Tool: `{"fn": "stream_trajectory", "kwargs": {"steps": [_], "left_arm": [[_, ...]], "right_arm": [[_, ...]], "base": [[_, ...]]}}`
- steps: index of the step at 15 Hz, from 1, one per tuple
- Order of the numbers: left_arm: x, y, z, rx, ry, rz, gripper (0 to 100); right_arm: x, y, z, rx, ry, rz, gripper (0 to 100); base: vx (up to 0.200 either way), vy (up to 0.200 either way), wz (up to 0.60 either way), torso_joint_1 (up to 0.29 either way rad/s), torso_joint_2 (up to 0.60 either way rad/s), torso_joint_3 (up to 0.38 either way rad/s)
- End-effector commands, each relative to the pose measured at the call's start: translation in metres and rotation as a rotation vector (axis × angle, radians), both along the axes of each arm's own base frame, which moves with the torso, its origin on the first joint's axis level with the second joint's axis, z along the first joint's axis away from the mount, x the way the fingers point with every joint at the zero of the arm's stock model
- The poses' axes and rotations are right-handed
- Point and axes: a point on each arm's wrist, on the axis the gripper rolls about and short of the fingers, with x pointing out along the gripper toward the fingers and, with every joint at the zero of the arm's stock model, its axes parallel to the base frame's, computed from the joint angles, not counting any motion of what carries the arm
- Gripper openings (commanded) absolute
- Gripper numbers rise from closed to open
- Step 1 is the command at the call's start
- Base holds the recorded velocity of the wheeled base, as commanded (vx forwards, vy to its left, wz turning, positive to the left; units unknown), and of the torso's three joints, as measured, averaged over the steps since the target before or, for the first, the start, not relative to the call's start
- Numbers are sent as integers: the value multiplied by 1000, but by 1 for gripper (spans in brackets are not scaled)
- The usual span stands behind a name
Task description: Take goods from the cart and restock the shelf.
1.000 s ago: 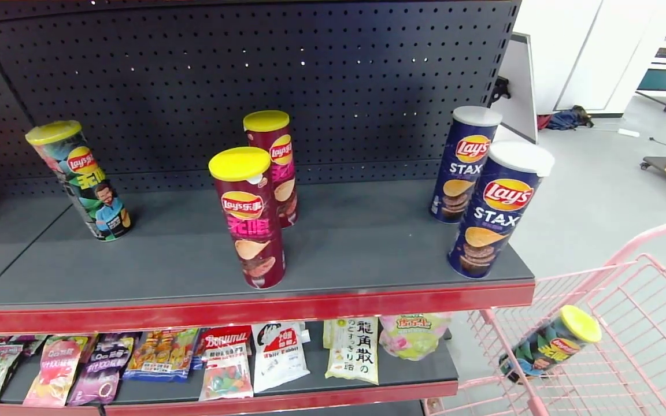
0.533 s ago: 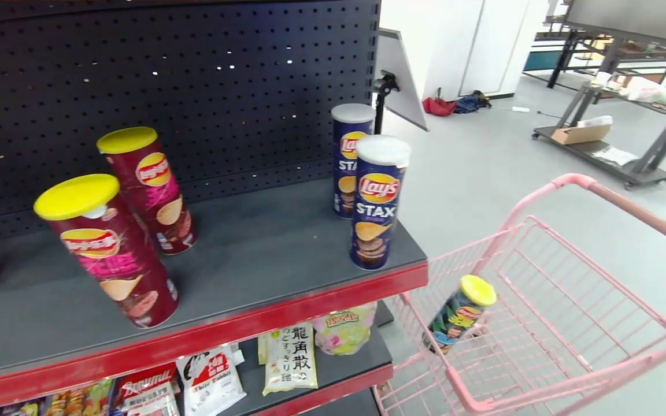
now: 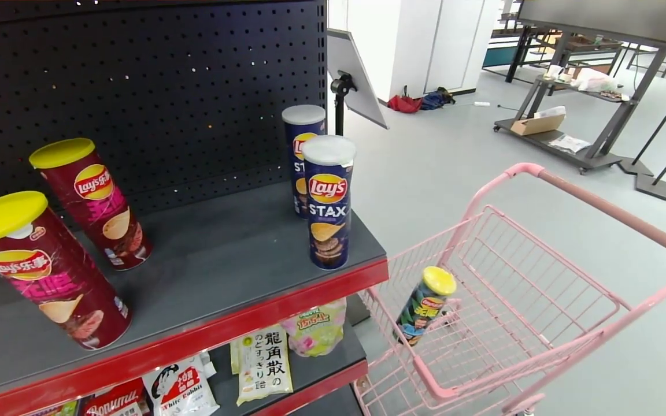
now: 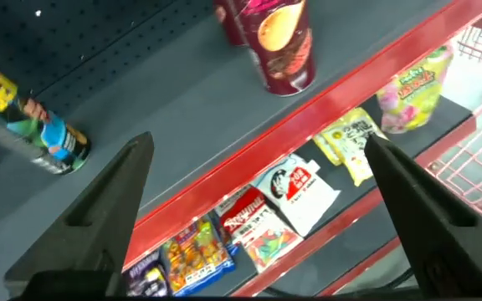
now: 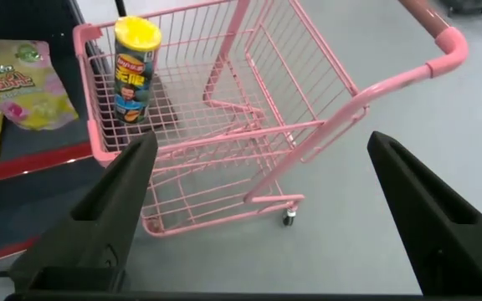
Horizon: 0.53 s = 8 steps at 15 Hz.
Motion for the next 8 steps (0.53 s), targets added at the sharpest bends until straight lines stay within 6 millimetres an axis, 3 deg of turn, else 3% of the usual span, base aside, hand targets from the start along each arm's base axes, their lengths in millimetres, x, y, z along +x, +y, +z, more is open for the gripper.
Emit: {"fn": "stream_trajectory", "kwargs": {"steps": [1,8], "left_arm": [[-3,1,-1,13,-21,-21,100],[-12,4,-13,9,-61,-54,100]], "right_arm": [[0,0,-1,-3,0,-4,100],[-3,0,-10,-10,3,4,100]], "base": [[0,0,0,0,0,0],[0,0,0,-131,312,189]]}}
